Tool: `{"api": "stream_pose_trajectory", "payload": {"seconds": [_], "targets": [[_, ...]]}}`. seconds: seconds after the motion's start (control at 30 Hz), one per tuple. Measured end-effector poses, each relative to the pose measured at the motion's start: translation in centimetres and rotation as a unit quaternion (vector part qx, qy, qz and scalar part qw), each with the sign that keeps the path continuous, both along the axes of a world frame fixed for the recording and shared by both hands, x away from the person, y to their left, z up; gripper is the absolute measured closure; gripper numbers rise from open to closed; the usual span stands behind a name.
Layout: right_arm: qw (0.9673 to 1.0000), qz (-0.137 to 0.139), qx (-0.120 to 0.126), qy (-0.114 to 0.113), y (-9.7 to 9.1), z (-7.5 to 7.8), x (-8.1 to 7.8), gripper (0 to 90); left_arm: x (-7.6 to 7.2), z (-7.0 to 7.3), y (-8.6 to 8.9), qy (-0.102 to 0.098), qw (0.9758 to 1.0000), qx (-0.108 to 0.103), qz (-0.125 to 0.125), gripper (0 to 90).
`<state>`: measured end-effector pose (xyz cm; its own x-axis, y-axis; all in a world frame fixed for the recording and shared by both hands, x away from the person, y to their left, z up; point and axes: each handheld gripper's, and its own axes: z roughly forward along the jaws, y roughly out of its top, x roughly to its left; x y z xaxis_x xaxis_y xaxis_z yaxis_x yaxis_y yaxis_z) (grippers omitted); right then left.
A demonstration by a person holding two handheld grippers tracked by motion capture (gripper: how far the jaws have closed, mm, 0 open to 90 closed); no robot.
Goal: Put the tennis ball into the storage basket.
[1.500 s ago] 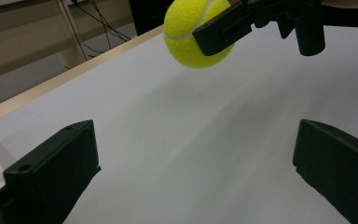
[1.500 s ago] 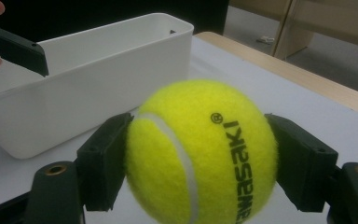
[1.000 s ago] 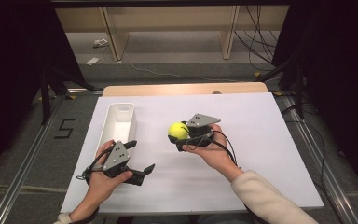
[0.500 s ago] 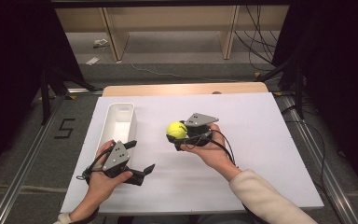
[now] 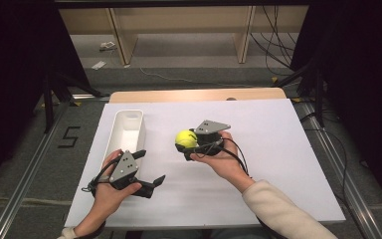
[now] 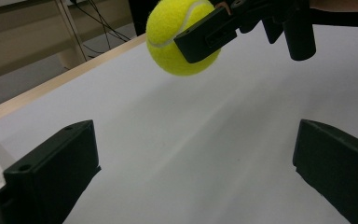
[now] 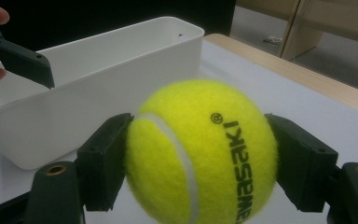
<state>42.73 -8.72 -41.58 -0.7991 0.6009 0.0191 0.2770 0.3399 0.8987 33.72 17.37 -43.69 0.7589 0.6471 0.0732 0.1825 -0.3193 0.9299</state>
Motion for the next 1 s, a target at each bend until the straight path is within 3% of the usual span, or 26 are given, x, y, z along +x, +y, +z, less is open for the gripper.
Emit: {"api": "stream_pose_trajectory", "payload": {"seconds": [1.0], "targets": [[1.0, 0.001, 0.002, 0.002, 0.89, -0.1, 0.41, 27.2, -0.01, -0.03, -0.05, -0.001, 1.0, 0.002, -0.002, 0.0]]}}
